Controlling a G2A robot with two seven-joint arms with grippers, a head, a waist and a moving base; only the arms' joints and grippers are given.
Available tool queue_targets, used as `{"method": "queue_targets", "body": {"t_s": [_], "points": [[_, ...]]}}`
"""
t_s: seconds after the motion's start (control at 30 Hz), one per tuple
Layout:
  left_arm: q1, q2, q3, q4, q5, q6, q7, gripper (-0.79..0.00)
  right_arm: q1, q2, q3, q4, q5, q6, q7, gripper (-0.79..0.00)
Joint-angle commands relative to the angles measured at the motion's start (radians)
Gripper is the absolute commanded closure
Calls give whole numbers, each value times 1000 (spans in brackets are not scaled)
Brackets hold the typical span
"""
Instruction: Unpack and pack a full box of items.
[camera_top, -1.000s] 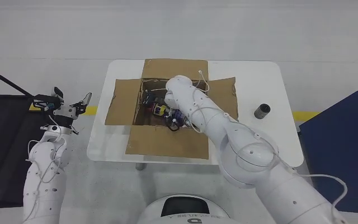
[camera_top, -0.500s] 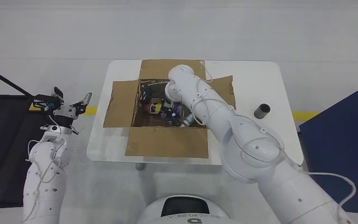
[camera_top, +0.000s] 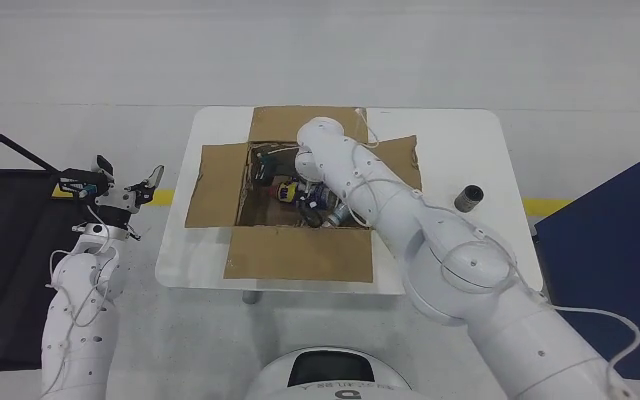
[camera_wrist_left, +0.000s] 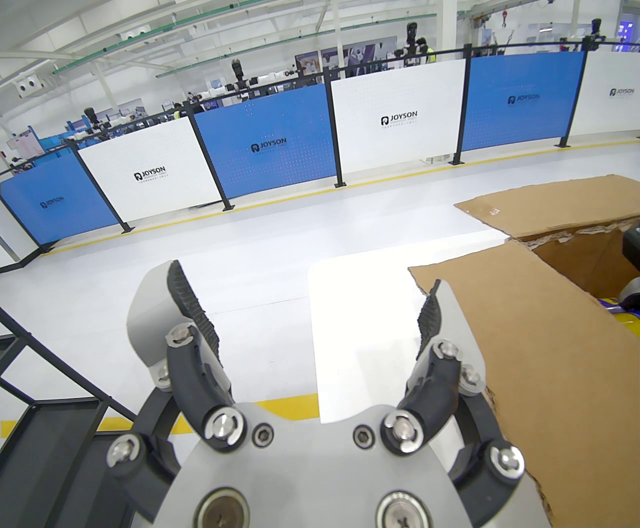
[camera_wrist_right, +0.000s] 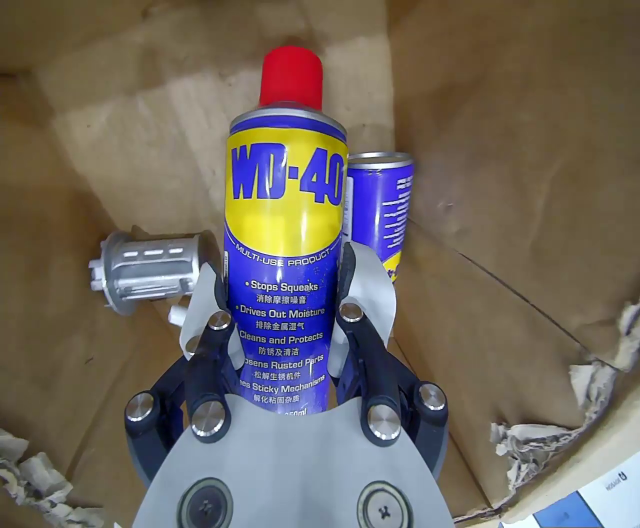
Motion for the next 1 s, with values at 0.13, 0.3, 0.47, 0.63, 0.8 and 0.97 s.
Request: {"method": "queue_targets", "body": {"t_s": [0.13,0.3,0.47,0.63,0.8,0.97], "points": [[0,0,0,0,0,0,0,-785,-1,48,35,-80,22,-42,48,0],[0,0,0,0,0,0,0,-785,-20,91,68,-146,31,47,127,-363],[0,0,0,0,0,0,0,-785,-49,118,84,-216,27,106,204,-585],[0,0,0,0,0,0,0,-785,-62,133,99,-258,21,123,220,-693],[0,0,0,0,0,0,0,-785,-70,127,97,-267,0,133,197,-665],[0,0,0,0,0,0,0,-785,-69,106,79,-221,-42,110,122,-646]]}}
